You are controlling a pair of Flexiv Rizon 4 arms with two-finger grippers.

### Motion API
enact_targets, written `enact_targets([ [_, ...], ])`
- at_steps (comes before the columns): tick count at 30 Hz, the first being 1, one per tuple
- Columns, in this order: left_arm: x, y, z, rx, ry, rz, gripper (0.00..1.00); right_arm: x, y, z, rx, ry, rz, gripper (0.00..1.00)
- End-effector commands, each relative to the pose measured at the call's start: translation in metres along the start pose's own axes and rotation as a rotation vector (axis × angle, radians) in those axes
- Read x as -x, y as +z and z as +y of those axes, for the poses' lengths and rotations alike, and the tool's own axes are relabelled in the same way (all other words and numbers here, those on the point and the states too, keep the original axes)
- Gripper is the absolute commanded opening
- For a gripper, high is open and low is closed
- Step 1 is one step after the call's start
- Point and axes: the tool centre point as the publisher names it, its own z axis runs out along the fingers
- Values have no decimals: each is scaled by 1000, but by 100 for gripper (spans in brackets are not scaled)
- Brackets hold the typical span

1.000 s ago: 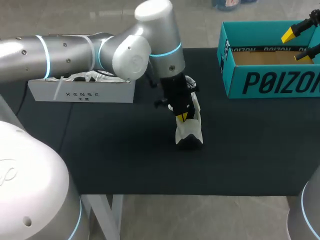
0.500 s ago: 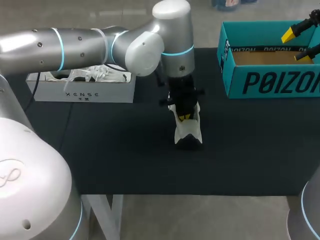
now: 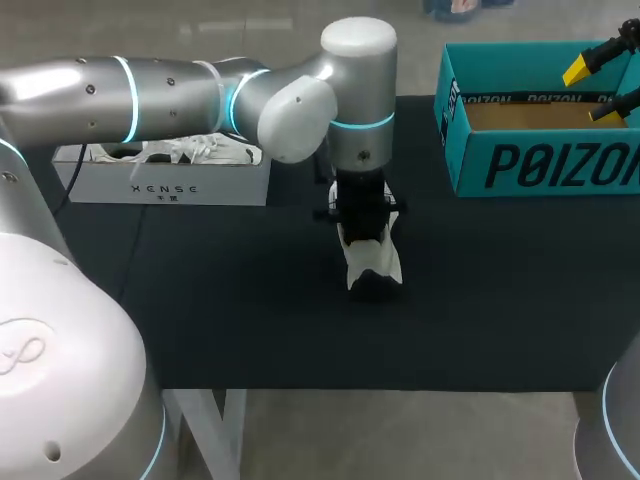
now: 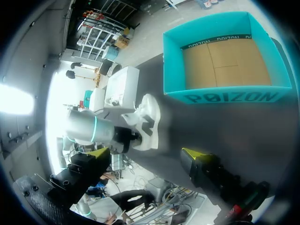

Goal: Take the shoe out of the shoebox, open the shoe tongue, remove and reinsert the insole, then place the shoe into the shoebox

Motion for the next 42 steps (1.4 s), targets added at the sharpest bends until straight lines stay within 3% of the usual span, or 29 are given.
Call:
enact_targets([
  [1,3,14,5,-4,-2,5,0,0,0,0,-1,1,-2,100],
  [10,13,29,3,-26,28,-83,0,0,0,0,-1,1,-2,100],
  [20,30,27,5,-54,0,-205,0,0,0,0,-1,1,-2,100],
  [30,41,21,2,-83,-16,-246,0,0,0,0,-1,1,-2,100],
  [35,41,7,-2,-76,0,-229,0,0,0,0,-1,1,-2,100],
  [42,39,-18,10,-19,17,-218,0,0,0,0,-1,1,-2,100],
])
